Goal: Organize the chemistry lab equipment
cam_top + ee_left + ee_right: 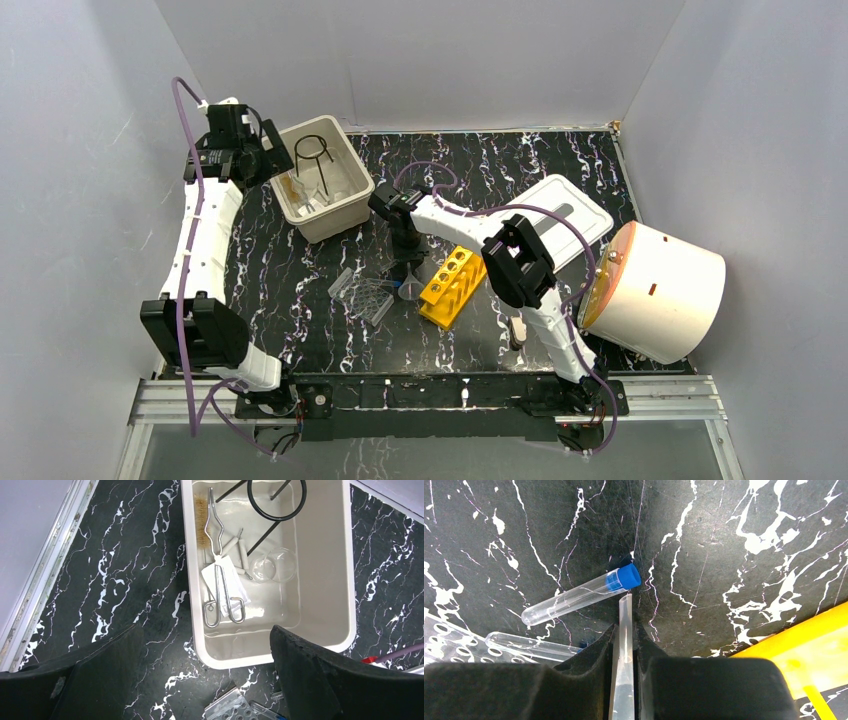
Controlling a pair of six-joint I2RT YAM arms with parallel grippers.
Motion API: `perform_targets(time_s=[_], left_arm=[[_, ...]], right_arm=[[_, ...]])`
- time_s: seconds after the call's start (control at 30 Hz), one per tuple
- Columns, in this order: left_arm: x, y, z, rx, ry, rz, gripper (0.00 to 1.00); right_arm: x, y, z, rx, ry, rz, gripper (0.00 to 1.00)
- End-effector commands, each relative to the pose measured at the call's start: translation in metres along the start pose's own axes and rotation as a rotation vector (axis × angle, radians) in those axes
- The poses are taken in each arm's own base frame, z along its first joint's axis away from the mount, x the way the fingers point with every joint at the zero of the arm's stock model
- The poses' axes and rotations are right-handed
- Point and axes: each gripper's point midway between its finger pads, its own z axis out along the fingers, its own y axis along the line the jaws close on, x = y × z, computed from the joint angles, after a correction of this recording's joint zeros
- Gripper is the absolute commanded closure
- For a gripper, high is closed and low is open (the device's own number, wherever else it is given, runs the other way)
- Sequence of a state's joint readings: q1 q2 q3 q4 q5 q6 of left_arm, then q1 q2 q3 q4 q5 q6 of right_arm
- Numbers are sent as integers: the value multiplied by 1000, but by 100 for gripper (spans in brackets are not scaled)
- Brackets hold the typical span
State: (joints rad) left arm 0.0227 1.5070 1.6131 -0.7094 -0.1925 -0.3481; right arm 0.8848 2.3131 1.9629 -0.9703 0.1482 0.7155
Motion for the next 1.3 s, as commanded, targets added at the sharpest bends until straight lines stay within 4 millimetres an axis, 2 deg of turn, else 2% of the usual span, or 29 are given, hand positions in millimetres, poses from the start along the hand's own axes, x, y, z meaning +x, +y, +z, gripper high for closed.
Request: perform_targets(time_s=[0.0,0.13,0.27,0.3,0.4,0.43,0.47,0.57,0.63,0.67,0.7,0.87,0.97,1.13,1.27], left_arm=[[-22,-5,-30,36,-82,-10,2],[-18,-9,-28,56,-71,-16,2],[-19,-11,-28,69,-72,-18,2],[-18,-12,-28,74,-69,-18,2],[-20,-23,-31,134,-64,-15,2],[-18,-38,-35,177,-61,1,2],[-20,-42,-36,189,-64,-1,2],[-25,-55,-36,242,-59,-14,2],[-21,-69,-36,312,-33,-19,2],[-19,-78,-37,368,-19,-14,2],[-16,-100,-46,502,8,-3,2],[-16,-118,-52,609,30,0,2],[-11,-131,-58,698,57,-8,2],[3,-165,-85,971,147,-58,5],[10,-189,-108,1164,211,-99,8]], right_arm=[[-6,5,-6,-7,-25,33,76],[-4,6,-4,-15,-12,33,72],[-2,4,3,2,-1,30,73],[-3,4,4,3,-3,30,74],[-11,6,0,1,-29,12,87],[-17,6,-8,4,-50,5,90],[-20,5,-15,4,-66,2,91],[-28,0,-44,-17,-119,14,91],[-38,-4,-67,-23,-191,27,92],[-46,-6,-80,-34,-239,35,92],[-67,-13,-107,-65,-338,62,92],[-94,-18,-143,-145,-450,78,91],[-121,-19,-176,-239,-554,95,90],[-166,-23,-245,-414,-778,102,89],[-186,-24,-298,-581,-936,82,89]])
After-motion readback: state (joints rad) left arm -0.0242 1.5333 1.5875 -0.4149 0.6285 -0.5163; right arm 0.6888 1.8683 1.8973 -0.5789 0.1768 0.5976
